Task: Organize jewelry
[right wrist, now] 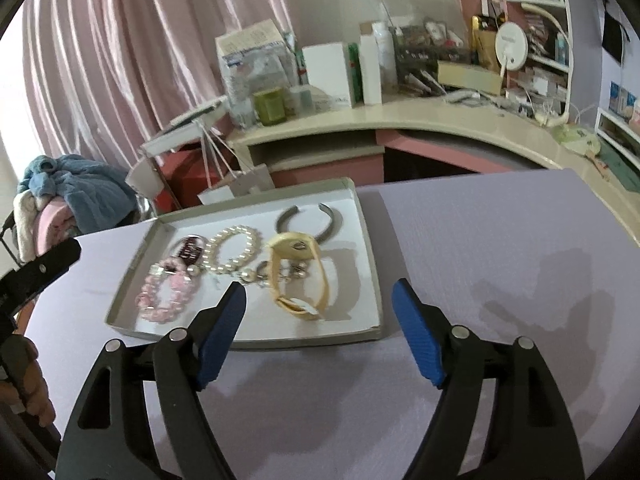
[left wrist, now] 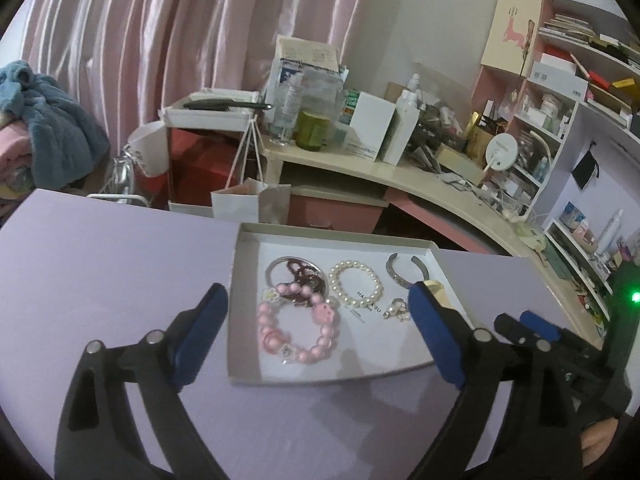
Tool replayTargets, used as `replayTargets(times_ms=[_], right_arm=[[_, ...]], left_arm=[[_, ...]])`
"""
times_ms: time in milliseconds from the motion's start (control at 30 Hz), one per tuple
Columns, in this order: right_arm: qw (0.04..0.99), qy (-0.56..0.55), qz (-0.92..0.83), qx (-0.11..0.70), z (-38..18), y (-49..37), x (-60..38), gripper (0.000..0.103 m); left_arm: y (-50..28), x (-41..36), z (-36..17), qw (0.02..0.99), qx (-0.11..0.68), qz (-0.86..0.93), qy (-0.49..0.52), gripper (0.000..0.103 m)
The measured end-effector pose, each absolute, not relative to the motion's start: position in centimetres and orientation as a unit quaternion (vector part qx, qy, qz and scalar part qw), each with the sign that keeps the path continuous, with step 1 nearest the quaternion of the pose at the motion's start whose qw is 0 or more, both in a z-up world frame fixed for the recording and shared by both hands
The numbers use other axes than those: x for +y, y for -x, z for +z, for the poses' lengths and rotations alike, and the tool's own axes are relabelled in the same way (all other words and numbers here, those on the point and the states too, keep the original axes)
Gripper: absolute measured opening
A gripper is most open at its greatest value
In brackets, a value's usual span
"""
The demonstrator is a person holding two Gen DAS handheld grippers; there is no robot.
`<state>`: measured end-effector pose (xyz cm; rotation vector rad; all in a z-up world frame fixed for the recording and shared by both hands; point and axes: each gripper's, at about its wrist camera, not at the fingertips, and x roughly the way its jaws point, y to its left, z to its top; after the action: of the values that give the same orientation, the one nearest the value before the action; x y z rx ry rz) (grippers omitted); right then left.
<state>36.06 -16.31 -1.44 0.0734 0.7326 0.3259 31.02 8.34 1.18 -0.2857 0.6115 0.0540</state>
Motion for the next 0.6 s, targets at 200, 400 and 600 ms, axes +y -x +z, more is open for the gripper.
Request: replayTargets(times_ms=[200,400,600], right_arm=[[0.937,-0.029,0.171,0.305,1.4,-32.4,-16.1,0.101],[0.949,-0.016,0.168,0.266,2.4,-30.2,-15.8,0.102],[0.947,-0.020,0.177,0.269,1.9,-28.5,-15.4,0.102]], left_arm=[[-27.6,8.0,2.6,0.949,0.285,0.048,0.127,0.101],[-24.4,7.5,3.4,0.954,0.272,0.056,0.113,0.101],[-21.9,7.4,3.1,0.955,0.263,0.064,0.117,0.101]])
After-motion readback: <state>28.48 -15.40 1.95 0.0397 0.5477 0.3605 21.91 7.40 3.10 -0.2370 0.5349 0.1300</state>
